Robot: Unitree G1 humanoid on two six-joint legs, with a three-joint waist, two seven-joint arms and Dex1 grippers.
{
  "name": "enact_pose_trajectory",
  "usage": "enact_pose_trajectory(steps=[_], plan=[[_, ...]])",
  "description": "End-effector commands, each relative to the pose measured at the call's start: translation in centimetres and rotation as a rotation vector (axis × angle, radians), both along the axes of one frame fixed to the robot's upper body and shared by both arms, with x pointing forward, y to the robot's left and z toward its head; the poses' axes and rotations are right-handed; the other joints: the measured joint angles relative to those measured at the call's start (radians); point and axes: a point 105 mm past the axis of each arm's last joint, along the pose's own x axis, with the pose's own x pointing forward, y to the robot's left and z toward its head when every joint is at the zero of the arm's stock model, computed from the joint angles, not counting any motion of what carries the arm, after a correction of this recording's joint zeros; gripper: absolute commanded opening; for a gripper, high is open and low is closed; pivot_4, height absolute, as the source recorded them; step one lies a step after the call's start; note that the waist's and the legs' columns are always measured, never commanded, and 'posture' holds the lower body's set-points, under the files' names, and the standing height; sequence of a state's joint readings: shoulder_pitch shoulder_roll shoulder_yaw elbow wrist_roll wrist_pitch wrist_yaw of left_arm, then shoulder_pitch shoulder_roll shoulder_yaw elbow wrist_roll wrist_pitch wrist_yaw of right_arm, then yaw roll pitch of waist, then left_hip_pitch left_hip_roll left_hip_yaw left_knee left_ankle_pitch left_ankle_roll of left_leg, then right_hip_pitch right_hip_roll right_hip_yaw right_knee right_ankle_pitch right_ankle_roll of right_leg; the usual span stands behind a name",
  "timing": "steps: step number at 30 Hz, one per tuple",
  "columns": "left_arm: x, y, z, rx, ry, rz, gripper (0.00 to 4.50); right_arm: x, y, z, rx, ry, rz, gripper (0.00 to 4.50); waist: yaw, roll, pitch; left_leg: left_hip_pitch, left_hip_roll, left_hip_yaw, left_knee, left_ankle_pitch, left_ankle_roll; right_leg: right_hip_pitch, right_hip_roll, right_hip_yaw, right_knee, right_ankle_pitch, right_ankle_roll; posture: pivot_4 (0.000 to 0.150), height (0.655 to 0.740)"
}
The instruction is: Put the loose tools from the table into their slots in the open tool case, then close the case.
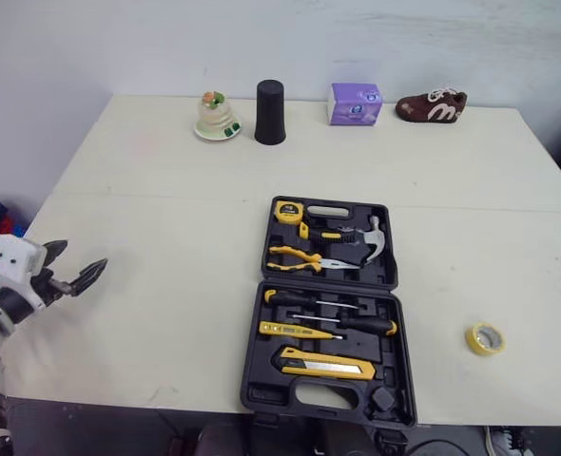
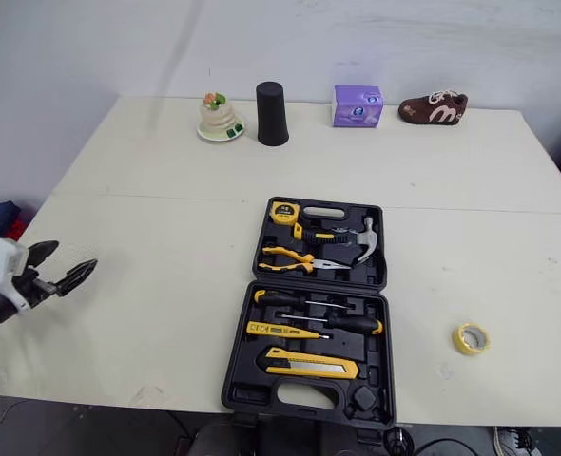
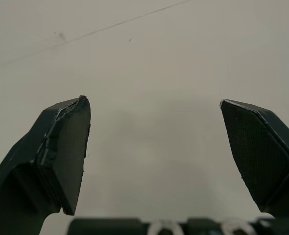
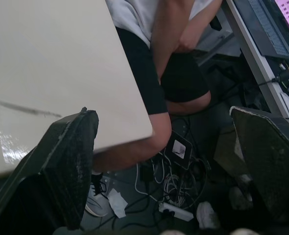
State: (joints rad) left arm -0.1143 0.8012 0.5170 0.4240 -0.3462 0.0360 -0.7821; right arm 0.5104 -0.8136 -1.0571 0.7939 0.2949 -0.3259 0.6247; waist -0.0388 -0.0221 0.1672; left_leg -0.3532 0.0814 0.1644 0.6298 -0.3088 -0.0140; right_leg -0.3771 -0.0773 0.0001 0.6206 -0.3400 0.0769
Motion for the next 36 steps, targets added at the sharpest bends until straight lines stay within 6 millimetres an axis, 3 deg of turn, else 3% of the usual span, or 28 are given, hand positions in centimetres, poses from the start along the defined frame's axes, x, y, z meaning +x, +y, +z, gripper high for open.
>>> enact_pose_trajectory(steps=[1, 5, 8, 13, 16, 19, 22, 26, 28, 36], plan=[[-0.1, -0.5, 2.3, -0.021, -0.088, -0.04, 4.4, 0.4, -0.1, 2.2, -0.076, -0.075, 0.051, 4.5, -0.005, 0.0, 0.0, 0.0, 0.0, 0.0, 0.0, 0.0, 0.0, 0.0, 0.0, 0.0, 0.0, 0.0, 0.0, 0.15, 0.74], [0.7, -3.9, 3.5, -0.02, -0.104, -0.186, 4.4, 2.9, 1.4, 2.8, -0.044, -0.093, 0.218, 4.5, -0.017, -0.001, 0.0, 0.0, 0.0, 0.001, 0.0, 0.003, -0.001, 0.001, 0.0, 0.0, 0.0, 0.003, 0.006, 0.15, 0.74], [1.3, -7.6, 4.7, -0.031, -0.134, -0.326, 4.4, 5.8, 3.8, 3.2, -0.012, -0.064, 0.413, 4.5, -0.019, 0.0, 0.0, 0.001, 0.0, 0.001, 0.0, 0.004, -0.002, 0.002, 0.0, 0.001, 0.0, 0.004, 0.007, 0.15, 0.74], [1.4, -13.7, 5.8, -0.043, -0.138, -0.575, 4.4, 9.5, 9.6, 4.3, 0.048, 0.024, 0.736, 4.5, -0.019, 0.002, 0.0, 0.001, 0.0, 0.001, -0.001, 0.006, -0.004, 0.001, 0.001, 0.002, 0.001, 0.005, 0.009, 0.15, 0.74], [1.2, -17.0, 6.6, -0.066, -0.154, -0.707, 4.4, 10.7, 13.1, 5.0, 0.095, 0.101, 0.894, 4.5, -0.013, 0.003, 0.001, 0.0, 0.0, 0.001, -0.001, 0.008, -0.007, 0.001, 0.002, 0.002, 0.0, 0.005, 0.009, 0.15, 0.74], [-0.6, -21.6, 6.9, -0.106, -0.109, -0.947, 4.4, 11.7, 16.6, 5.7, 0.193, 0.175, 1.003, 4.5, -0.011, 0.002, 0.002, -0.001, 0.0, 0.001, -0.001, 0.007, -0.007, 0.0, 0.003, 0.003, -0.002, 0.005, 0.009, 0.15, 0.74], [-1.9, -24.9, 7.6, -0.146, -0.093, -1.117, 4.4, 12.2, 20.0, 6.0, 0.214, 0.333, 1.12, 4.5, -0.005, 0.002, 0.002, -0.002, 0.0, 0.001, 0.0, 0.006, -0.006, 0.0, 0.003, 0.003, -0.003, 0.005, 0.009, 0.15, 0.74], [-4.1, -27.4, 7.1, -0.17, -0.021, -1.265, 4.4, 12.6, 24.7, 5.4, 0.249, 0.503, 1.246, 4.5, -0.002, 0.0, 0.003, -0.002, 0.0, 0.001, 0.001, 0.007, -0.003, 0.0, 0.006, 0.005, -0.005, 0.006, 0.01, 0.15, 0.74], [-4.5, -28.1, 6.9, -0.173, -0.004, -1.293, 4.4, 12.9, 25.9, 4.7, 0.24, 0.564, 1.267, 4.5, 0.002, -0.001, 0.004, -0.002, 0.0, 0.001, 0.001, 0.008, -0.003, 0.0, 0.011, 0.005, -0.007, 0.006, 0.01, 0.15, 0.74], [-6.5, -30.1, 8.0, -0.125, 0.001, -1.416, 4.4, 14.0, 25.4, 3.2, 0.214, 0.768, 1.223, 4.5, 0.014, -0.001, 0.004, -0.009, 0.0, -0.002, 0.004, 0.006, -0.002, -0.003, 0.016, 0.005, -0.01, 0.005, 0.009, 0.15, 0.74]])
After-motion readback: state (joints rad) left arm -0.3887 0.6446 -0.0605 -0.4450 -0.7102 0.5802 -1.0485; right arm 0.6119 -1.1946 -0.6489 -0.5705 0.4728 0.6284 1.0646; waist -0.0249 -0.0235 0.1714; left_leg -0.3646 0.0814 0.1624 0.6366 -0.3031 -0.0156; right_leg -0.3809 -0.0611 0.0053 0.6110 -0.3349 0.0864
